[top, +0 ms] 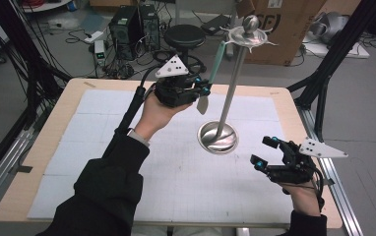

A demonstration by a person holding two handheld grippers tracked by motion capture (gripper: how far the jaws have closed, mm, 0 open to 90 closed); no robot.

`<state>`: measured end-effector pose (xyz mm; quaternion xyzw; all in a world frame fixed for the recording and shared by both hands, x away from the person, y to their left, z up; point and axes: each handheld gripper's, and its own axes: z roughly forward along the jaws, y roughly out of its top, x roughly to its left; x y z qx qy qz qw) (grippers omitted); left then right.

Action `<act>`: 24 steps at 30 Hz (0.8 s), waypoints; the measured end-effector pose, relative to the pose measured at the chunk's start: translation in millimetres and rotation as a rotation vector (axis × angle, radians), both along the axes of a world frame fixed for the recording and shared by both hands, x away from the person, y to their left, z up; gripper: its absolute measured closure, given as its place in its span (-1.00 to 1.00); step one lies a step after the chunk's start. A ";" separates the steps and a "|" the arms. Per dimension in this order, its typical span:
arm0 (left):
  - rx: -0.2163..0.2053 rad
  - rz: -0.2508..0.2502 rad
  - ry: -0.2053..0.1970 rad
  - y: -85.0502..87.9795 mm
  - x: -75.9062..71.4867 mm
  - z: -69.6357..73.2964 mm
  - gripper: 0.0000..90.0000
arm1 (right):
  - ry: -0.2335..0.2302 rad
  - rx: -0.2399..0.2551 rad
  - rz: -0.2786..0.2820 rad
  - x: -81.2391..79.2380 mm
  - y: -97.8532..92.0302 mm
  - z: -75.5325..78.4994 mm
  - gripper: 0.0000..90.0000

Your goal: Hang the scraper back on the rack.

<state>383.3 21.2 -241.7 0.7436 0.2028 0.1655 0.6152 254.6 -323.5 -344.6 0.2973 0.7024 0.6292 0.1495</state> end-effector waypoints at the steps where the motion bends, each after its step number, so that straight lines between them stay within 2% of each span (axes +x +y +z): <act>1: 0.001 -0.002 0.000 0.1 0.5 -0.3 0.77 | -0.001 0.000 -0.002 -0.2 -0.4 0.1 -0.67; 4: -0.004 0.003 0.008 -1.4 -0.1 -1.0 0.75 | 0.003 0.001 -0.002 -0.1 -0.7 -0.2 -0.67; 8: 0.026 0.019 0.011 -0.9 -0.8 -2.4 0.39 | 0.002 -0.005 0.004 1.6 0.9 -1.3 -0.67; 12: 0.013 0.004 0.009 1.5 -5.5 -5.8 0.21 | -0.001 -0.006 0.007 1.1 1.6 -0.3 -0.66; 15: 0.033 -0.096 0.059 5.0 -6.1 -12.4 -0.07 | 0.000 -0.007 0.004 1.1 0.2 -1.1 -0.67; 16: 0.048 -0.114 0.067 4.9 -6.8 -15.3 -0.25 | 0.003 -0.006 0.002 1.1 -0.1 -1.7 -0.67; 17: 0.058 -0.123 0.075 4.9 -7.8 -17.6 -0.40 | 0.004 -0.008 0.000 1.1 -0.4 -2.4 -0.67; 18: 0.075 -0.131 0.075 5.3 -10.2 -21.2 -0.43 | 0.006 -0.008 0.000 0.9 -0.5 -2.8 -0.67; 20: 0.087 -0.140 0.044 8.3 -14.1 -27.5 -0.52 | 0.009 -0.008 -0.002 0.0 -0.5 -3.4 -0.67; 22: 0.070 -0.148 0.057 13.3 -16.6 -33.5 -0.68 | 0.012 -0.010 -0.006 -1.0 -0.9 -3.6 -0.67; 24: 0.061 -0.145 0.053 19.7 -19.4 -39.8 -0.70 | 0.014 -0.011 -0.009 -2.1 -1.1 -3.9 -0.67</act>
